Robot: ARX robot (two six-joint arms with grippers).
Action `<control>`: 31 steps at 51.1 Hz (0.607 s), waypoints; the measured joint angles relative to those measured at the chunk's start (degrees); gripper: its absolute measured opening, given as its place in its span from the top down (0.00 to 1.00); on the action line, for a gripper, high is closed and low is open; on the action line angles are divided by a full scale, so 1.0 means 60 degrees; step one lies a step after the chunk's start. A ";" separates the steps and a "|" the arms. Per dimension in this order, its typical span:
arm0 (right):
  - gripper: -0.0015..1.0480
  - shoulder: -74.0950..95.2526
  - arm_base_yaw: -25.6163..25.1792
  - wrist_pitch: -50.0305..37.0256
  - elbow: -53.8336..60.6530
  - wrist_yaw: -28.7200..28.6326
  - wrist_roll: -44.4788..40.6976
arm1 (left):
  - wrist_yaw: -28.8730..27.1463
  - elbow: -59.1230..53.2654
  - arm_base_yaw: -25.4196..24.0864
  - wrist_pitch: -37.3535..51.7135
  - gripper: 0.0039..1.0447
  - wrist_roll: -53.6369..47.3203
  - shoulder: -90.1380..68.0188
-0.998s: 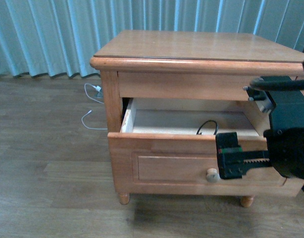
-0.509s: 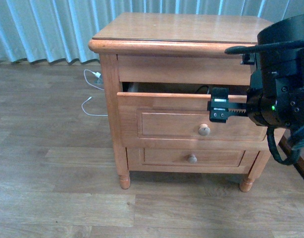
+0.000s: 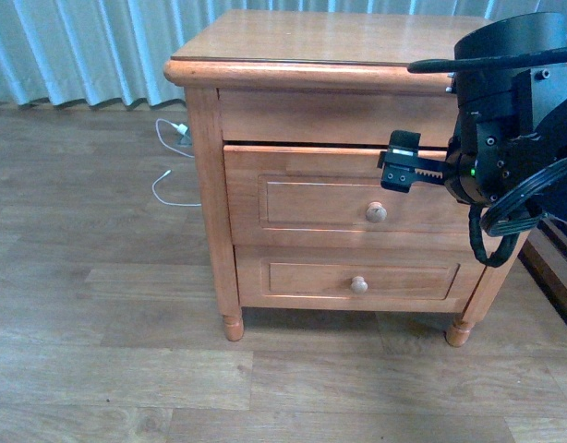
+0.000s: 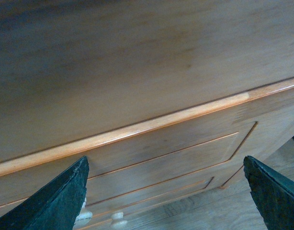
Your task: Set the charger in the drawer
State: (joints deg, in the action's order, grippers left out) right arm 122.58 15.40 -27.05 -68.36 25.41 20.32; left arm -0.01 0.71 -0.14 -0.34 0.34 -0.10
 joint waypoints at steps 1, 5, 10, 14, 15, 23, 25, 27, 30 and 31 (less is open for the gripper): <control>0.08 0.0022 0.0000 -0.0018 -0.0047 0.0011 0.0025 | 0.0000 0.0000 0.0000 0.0000 0.05 0.0000 0.0004; 0.08 0.0076 0.0000 -0.0018 -0.0113 0.0062 0.0102 | 0.0000 0.0000 0.0000 0.0000 0.05 0.0000 0.0004; 0.08 0.0179 0.0011 -0.0015 -0.0240 0.0109 0.0197 | 0.0000 0.0000 0.0000 0.0000 0.05 0.0000 0.0004; 0.08 0.0259 0.0011 0.0011 -0.0368 0.0138 0.0262 | 0.0000 0.0000 0.0000 0.0000 0.05 0.0000 0.0004; 0.08 0.0259 0.0011 0.0011 -0.0368 0.0146 0.0266 | 0.0000 0.0000 0.0000 0.0000 0.05 0.0000 0.0004; 0.08 0.0317 0.0011 0.0000 -0.0404 0.0157 0.0379 | 0.0000 0.0000 0.0000 0.0000 0.05 0.0000 0.0004; 0.08 0.0328 0.0007 0.0000 -0.0412 0.0153 0.0382 | 0.0000 0.0000 0.0000 0.0000 0.05 0.0000 0.0004; 0.08 0.0353 0.0004 0.0000 -0.0419 0.0142 0.0386 | 0.0004 0.0000 0.0000 0.0000 0.05 0.0000 0.0004; 0.08 0.0364 -0.0004 0.0000 -0.0419 0.0095 0.0382 | 0.0000 0.0000 0.0000 0.0000 0.05 0.0000 0.0004; 0.08 0.0368 -0.0011 0.0000 -0.0419 0.0062 0.0379 | 0.0000 0.0000 0.0000 0.0000 0.05 0.0000 0.0004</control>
State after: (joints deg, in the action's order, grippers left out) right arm 124.79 15.33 -27.05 -70.87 25.78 22.59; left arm -0.01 0.71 -0.14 -0.34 0.34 -0.08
